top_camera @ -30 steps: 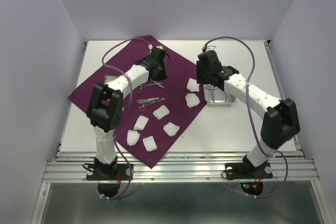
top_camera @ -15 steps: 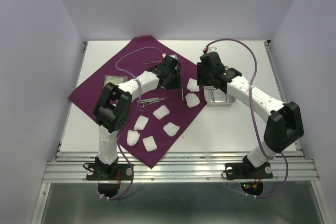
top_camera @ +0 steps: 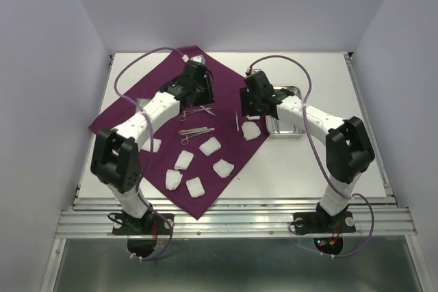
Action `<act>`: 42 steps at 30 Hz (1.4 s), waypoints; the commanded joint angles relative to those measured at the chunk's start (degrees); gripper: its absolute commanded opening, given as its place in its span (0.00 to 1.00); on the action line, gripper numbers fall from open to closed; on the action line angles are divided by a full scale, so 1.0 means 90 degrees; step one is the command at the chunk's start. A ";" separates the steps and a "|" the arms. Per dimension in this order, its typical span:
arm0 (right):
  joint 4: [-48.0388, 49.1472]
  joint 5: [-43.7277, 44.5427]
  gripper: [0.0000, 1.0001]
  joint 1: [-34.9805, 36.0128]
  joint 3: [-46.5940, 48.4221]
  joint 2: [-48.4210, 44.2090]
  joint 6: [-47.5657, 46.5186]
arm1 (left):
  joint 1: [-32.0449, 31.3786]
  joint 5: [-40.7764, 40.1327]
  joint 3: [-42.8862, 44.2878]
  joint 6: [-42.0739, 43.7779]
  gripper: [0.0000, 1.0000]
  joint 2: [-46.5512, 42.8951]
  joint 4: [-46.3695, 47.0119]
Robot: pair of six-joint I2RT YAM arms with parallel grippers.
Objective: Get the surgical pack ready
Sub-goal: Pick up the medical item from the surgical kit.
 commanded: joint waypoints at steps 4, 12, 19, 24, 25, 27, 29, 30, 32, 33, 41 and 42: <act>0.0304 -0.0073 0.48 0.0409 0.0640 0.0819 0.0069 | 0.0478 -0.0532 -0.0590 0.0238 0.47 -0.1524 -0.0364; 0.0489 0.0278 0.47 0.0409 0.1070 0.1747 0.0031 | 0.0859 -0.0659 -0.0991 0.0355 0.47 -0.2413 -0.0540; 0.0499 0.0435 0.41 0.0409 0.1168 0.2323 0.0040 | 0.0948 -0.0591 -0.1274 0.0404 0.47 -0.2540 -0.0501; 0.0499 0.0522 0.18 0.0409 0.1188 0.2198 0.0050 | 0.0948 -0.0571 -0.1284 0.0423 0.47 -0.2579 -0.0491; 0.0499 0.0561 0.15 0.0409 0.1178 0.2120 0.0060 | 0.0948 -0.0581 -0.1284 0.0423 0.47 -0.2589 -0.0481; 0.0499 0.0737 0.11 0.0409 0.1207 0.1885 0.0040 | 0.0948 -0.0601 -0.1294 0.0433 0.47 -0.2619 -0.0472; 0.0499 0.0873 0.07 0.0409 0.1265 0.1748 -0.0038 | 0.0948 -0.0591 -0.1294 0.0433 0.47 -0.2619 -0.0462; 0.0499 0.0903 0.07 0.0409 0.1285 0.1680 -0.0067 | 0.0948 -0.0581 -0.1284 0.0433 0.47 -0.2619 -0.0452; 0.0499 0.0952 0.06 0.0409 0.1363 0.1475 -0.0174 | 0.0948 -0.0552 -0.1304 0.0423 0.47 -0.2619 -0.0442; 0.0518 0.0943 0.06 0.0409 0.1392 0.1407 -0.0204 | 0.0948 -0.0542 -0.1304 0.0423 0.47 -0.2619 -0.0442; 0.0792 0.0894 0.07 0.0175 0.1529 0.0928 -0.0380 | 0.0957 -0.0620 -0.1314 0.0462 0.47 -0.2667 -0.0442; 0.0821 0.0894 0.07 0.0116 0.1481 0.0889 -0.0389 | 0.0957 -0.0630 -0.1323 0.0482 0.47 -0.2687 -0.0442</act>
